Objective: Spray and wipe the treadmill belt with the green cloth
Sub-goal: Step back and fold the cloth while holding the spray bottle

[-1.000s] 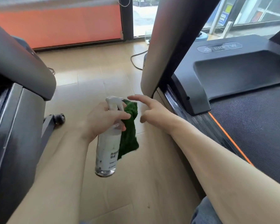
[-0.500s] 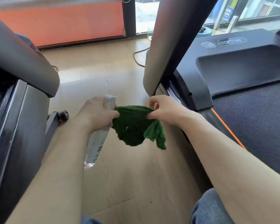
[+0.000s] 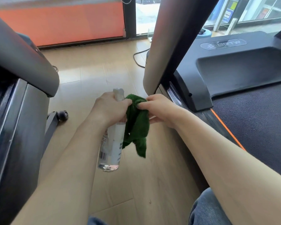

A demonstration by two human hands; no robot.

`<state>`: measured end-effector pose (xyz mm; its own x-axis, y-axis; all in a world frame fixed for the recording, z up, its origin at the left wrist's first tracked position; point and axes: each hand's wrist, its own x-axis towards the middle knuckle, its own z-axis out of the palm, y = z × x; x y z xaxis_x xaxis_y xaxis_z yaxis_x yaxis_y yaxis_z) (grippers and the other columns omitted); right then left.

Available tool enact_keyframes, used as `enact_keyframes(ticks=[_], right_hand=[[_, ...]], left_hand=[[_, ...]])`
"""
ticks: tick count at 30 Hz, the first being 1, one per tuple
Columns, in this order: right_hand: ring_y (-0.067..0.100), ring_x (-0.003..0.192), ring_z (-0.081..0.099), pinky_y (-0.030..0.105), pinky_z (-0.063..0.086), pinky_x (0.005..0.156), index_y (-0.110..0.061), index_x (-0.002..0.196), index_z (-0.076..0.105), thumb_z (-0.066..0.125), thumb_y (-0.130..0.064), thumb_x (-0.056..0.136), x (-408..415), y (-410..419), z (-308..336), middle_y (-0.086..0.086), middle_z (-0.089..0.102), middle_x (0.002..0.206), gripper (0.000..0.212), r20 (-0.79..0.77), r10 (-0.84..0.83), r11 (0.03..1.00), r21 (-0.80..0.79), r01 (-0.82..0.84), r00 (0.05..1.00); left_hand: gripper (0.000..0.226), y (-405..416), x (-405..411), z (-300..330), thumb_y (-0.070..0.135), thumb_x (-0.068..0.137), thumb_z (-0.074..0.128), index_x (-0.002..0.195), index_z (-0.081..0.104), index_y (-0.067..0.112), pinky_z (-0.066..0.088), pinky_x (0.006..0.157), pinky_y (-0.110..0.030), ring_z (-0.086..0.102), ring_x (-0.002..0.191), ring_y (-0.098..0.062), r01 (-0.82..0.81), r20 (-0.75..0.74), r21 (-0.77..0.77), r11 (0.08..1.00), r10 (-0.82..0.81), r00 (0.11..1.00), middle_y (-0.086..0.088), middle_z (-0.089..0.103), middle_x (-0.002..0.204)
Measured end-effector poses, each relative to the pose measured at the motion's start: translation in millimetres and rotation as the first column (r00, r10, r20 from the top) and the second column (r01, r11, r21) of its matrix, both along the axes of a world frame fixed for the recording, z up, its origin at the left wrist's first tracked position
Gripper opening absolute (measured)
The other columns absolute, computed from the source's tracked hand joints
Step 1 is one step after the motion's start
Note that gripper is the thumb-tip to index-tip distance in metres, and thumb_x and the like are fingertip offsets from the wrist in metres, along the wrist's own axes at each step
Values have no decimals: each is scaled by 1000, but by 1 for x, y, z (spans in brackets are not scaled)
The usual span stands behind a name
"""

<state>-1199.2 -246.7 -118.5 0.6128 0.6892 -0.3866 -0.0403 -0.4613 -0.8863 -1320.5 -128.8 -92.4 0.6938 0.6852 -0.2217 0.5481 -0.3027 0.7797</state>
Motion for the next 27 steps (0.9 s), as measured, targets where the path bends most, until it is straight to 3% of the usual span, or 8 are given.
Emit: enact_keyframes(ticks=[2,5,8,11,14,19,22,27], right_hand=[[23,72,70,37,63,66,1,104,63,58,-13,96,-6,4,1,10,65,76,17,-39,-4,1000,23,5,999],[22,58,61,33,60,60,0,90,62,48,-2,94,-8,6,3,11,59,64,15,-132,-63,996,60,71,989],[22,54,62,31,56,58,2,88,59,43,-4,94,-10,1,5,12,62,63,18,-269,-78,986,123,114,960],[26,57,65,34,56,61,4,98,57,39,-8,94,-9,-4,5,15,67,67,22,-343,-68,978,163,130,937],[28,62,62,38,56,67,2,92,58,36,-12,92,-7,-6,8,16,66,69,26,-271,2,986,159,43,962],[31,74,66,35,58,71,11,95,59,34,-7,92,-6,-5,16,29,71,92,31,-235,91,983,177,-50,968],[35,72,68,39,60,70,1,91,56,40,-2,96,-6,1,15,27,72,86,16,-80,101,982,165,-86,992],[27,65,70,39,62,69,-7,91,67,50,-13,96,-5,7,4,15,73,69,19,226,115,984,111,-142,967]], left_hand=[[28,-4,3,-1,43,83,72,85,75,15,63,87,-48,77,84,-29,45,34,-99,994,-42,999,-8,78,82],[22,-7,4,-2,30,88,75,75,72,14,63,81,-40,76,67,-23,129,29,-156,979,-126,992,-6,74,64],[16,-10,1,1,20,87,78,78,72,9,54,66,-30,70,57,-16,175,22,-153,973,-174,985,-11,71,65],[20,-9,0,0,17,82,85,79,70,5,57,60,-29,69,57,-17,244,32,-158,957,-242,970,-12,68,70],[24,-7,-1,-4,12,77,88,87,71,-3,64,72,-39,70,66,-19,259,45,-151,954,-255,966,-13,67,76],[21,1,-3,-3,1,75,87,91,74,4,53,54,-15,65,68,-16,235,78,-80,969,-228,970,-9,67,76],[14,3,-4,-2,1,77,86,85,74,5,54,56,-21,62,62,-15,256,81,-62,965,-251,965,-6,65,70],[17,3,-7,-2,-3,77,83,78,72,10,55,60,-23,66,66,-12,330,94,-75,941,-322,942,-2,65,74]])
